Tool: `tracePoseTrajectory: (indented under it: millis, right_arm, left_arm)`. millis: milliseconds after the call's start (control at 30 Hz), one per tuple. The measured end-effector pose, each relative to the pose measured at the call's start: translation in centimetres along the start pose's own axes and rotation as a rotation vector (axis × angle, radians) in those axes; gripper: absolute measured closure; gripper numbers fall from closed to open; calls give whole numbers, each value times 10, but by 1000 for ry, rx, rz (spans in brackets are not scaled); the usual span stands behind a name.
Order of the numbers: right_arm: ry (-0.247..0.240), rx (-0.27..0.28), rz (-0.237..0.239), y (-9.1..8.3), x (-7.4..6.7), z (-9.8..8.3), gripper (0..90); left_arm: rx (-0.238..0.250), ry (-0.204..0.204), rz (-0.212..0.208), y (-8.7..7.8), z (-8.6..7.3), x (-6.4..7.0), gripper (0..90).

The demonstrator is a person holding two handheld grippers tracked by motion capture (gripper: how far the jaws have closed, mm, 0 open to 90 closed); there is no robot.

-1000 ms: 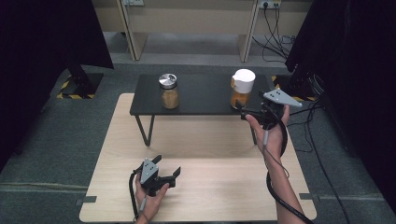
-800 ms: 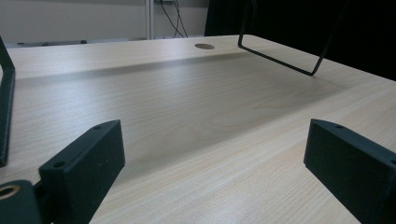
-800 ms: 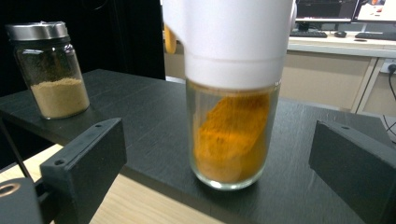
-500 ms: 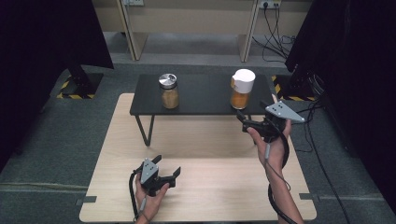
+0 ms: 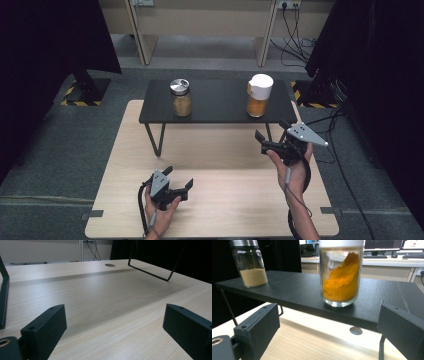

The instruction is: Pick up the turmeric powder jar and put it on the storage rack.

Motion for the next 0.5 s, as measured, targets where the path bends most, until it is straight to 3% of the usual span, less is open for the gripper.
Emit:
tracePoseTrajectory:
  millis: [500]
  right_arm:
    - [10,-56,-6,-11,-5,-35,43]
  left_arm:
    - [1,2,0,0,0,0,44]
Point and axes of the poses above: each handheld gripper's, and its own axes: y roughly forward along the jaws, z roughly out of its top, x roughly to its right, the point moved 3 cm from there along y, roughly forward along the jaws, and after that the axes turned 8 degrees about x, right-handed, at the moved point
